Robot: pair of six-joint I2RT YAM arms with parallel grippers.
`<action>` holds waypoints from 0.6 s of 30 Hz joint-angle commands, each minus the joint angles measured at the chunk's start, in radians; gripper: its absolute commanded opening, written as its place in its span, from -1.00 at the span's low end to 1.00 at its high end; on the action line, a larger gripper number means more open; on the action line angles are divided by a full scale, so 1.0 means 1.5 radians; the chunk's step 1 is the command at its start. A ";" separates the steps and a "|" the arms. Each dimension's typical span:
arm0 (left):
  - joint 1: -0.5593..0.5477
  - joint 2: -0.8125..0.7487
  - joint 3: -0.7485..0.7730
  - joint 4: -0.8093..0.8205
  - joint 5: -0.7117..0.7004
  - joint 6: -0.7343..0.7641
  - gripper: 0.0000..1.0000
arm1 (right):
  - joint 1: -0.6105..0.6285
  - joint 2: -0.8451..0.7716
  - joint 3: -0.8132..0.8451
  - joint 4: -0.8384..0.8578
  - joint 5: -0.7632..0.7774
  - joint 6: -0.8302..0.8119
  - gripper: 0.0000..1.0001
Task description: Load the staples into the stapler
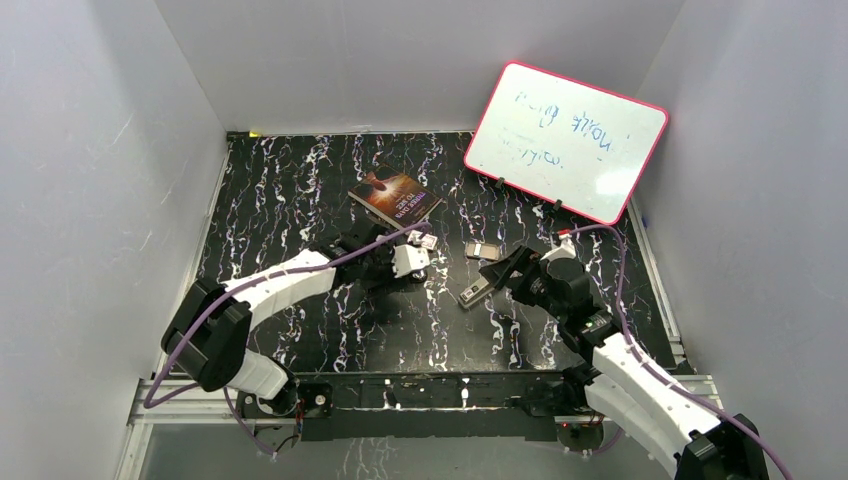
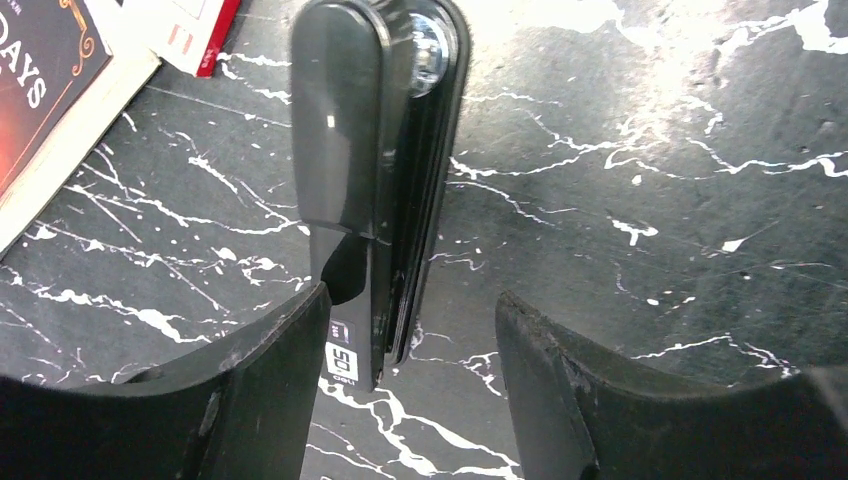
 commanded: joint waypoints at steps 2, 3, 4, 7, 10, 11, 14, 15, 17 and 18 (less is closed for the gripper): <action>0.037 0.012 0.007 0.012 -0.008 0.036 0.19 | -0.002 0.014 0.002 0.046 -0.070 -0.029 0.81; 0.044 0.012 0.011 0.018 -0.002 0.040 0.18 | -0.002 0.020 0.004 0.052 -0.082 -0.029 0.81; 0.052 0.013 0.014 0.024 0.004 0.043 0.17 | -0.002 0.026 0.006 0.056 -0.093 -0.029 0.81; 0.068 0.013 0.030 0.028 0.031 0.050 0.15 | -0.002 0.034 0.004 0.071 -0.109 -0.028 0.81; 0.071 0.005 0.043 0.013 0.056 0.065 0.11 | -0.002 0.033 -0.001 0.075 -0.109 -0.038 0.81; 0.073 0.000 0.044 0.012 0.059 0.069 0.10 | -0.003 0.031 -0.002 0.078 -0.109 -0.045 0.81; 0.077 -0.006 0.039 0.021 0.064 0.091 0.09 | -0.002 0.027 -0.005 0.080 -0.109 -0.047 0.81; 0.077 -0.002 0.039 0.020 0.067 0.099 0.09 | -0.002 0.026 -0.006 0.082 -0.111 -0.048 0.81; 0.078 0.012 0.047 0.003 0.077 0.113 0.08 | -0.002 0.026 -0.007 0.085 -0.116 -0.049 0.81; 0.079 0.023 0.054 -0.013 0.085 0.121 0.08 | -0.002 0.026 -0.008 0.085 -0.119 -0.049 0.81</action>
